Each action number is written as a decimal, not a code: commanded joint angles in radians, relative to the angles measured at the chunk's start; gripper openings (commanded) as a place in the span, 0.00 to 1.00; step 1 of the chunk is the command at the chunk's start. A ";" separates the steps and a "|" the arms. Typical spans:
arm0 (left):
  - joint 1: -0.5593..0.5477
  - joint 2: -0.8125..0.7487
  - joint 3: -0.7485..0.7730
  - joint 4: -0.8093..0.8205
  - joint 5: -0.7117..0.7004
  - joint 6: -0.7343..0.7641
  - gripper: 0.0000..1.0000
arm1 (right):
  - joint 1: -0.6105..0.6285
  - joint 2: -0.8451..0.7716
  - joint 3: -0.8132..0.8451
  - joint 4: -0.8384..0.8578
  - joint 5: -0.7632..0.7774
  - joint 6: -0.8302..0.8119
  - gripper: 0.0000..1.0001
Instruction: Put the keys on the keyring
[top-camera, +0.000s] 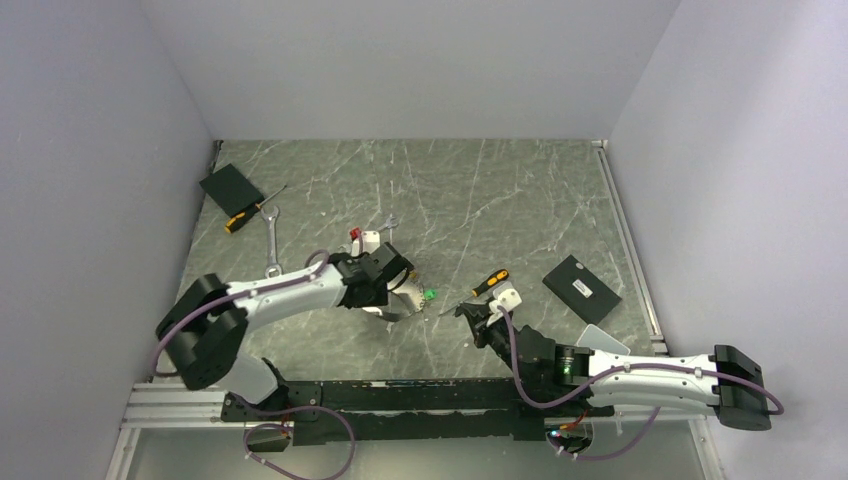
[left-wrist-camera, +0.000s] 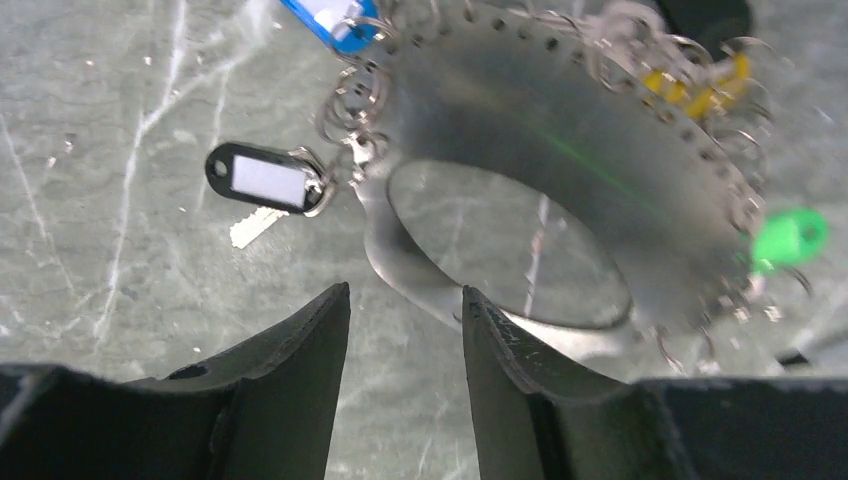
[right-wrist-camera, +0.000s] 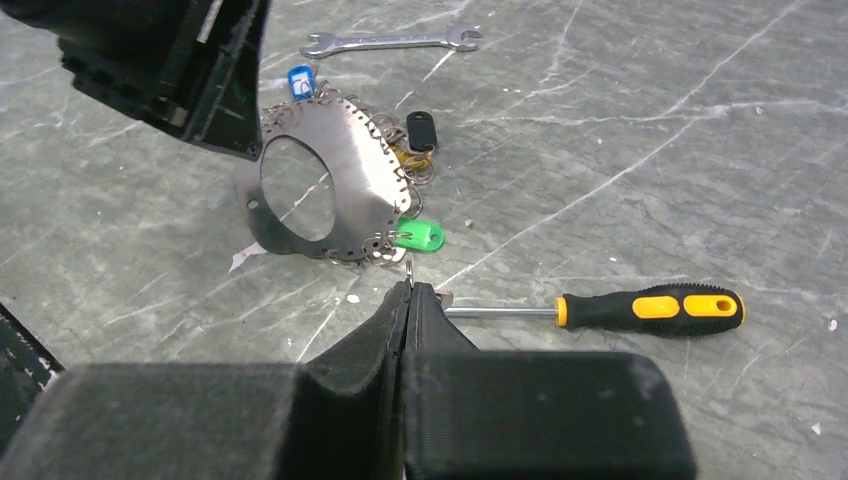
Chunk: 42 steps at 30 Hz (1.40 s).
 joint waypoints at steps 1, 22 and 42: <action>0.026 0.115 0.074 -0.117 -0.121 -0.148 0.50 | -0.002 0.005 0.027 0.027 -0.002 0.006 0.00; 0.232 0.301 0.044 0.291 0.081 0.399 0.27 | -0.002 0.059 0.038 0.041 0.002 0.002 0.00; 0.269 0.067 0.104 0.306 0.273 0.649 0.61 | -0.014 0.137 0.057 0.059 -0.001 -0.002 0.00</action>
